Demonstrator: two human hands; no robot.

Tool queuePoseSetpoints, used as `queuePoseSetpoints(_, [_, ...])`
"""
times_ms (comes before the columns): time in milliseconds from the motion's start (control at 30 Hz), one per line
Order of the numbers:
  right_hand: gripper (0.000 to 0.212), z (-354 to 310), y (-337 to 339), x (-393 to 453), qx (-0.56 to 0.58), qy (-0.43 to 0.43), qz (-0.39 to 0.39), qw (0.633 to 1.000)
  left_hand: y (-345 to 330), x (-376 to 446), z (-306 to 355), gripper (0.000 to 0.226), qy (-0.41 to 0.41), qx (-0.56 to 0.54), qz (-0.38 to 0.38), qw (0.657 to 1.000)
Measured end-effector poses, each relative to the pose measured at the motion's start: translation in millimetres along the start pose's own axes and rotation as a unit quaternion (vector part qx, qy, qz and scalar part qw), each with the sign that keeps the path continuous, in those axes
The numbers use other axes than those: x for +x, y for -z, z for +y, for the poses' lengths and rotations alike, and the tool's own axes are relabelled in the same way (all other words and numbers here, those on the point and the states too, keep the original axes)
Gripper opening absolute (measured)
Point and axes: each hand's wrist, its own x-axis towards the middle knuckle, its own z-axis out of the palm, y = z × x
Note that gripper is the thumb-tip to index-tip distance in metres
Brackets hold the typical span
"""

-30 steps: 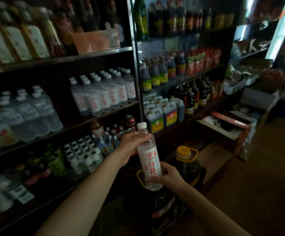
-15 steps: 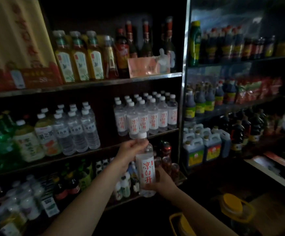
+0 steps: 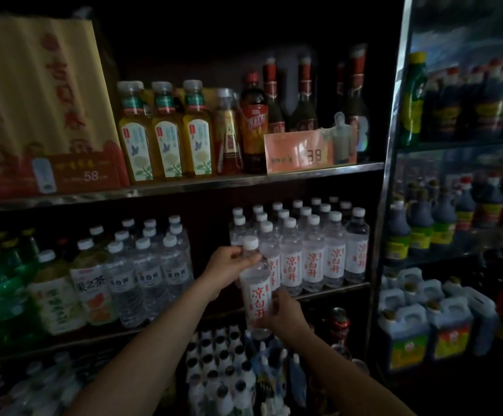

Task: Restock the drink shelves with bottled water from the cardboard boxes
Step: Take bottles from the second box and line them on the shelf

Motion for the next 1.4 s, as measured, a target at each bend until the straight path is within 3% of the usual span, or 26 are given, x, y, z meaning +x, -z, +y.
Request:
queuePoseSetpoints(233, [0.058,-16,-17,54,-0.037,0.002,-0.002,0.999,23,58,-15,0.017,-0.002,0.025,0.023,0.999])
queuePoseSetpoints(400, [0.034,-8,-28,79,-0.077,-0.009,0.029,0.997,19,85,-32,0.02,-0.021,0.062,0.017,0.998])
queuePoseSetpoints(500, [0.034,-9,-35,82,-0.193,0.014,0.057,0.979,23,96,-36,0.023,-0.023,0.08,0.042,0.996])
queuePoseSetpoints(600, [0.007,-8,-42,82,-0.271,0.066,0.092,0.956,27,106,-41,0.027,-0.031,0.111,0.085,0.99])
queuePoseSetpoints(800, [0.017,-1,-59,95,-0.301,0.072,0.114,0.944,18,112,-38,0.032,-0.042,0.108,0.104,0.988])
queuePoseSetpoints(933, [0.019,-4,-63,92,-0.255,0.074,0.127,0.956,15,105,-41,0.033,-0.035,0.099,0.123,0.987])
queuePoseSetpoints(1067, [0.012,-12,-62,92,-0.103,-0.029,0.103,0.989,18,96,-41,0.046,-0.004,0.071,0.105,0.992])
queuePoseSetpoints(1167, [0.025,-12,-47,90,0.026,-0.088,0.011,0.996,25,89,-41,0.056,0.024,0.025,0.074,0.997])
queuePoseSetpoints(1233, [0.034,-9,-36,79,0.079,-0.08,-0.049,0.992,28,82,-43,0.061,0.047,0.03,0.064,0.996])
queuePoseSetpoints(1400, [0.041,-2,-5,49,-0.037,-0.029,-0.087,0.995,22,51,-66,0.063,0.083,0.162,0.065,0.981])
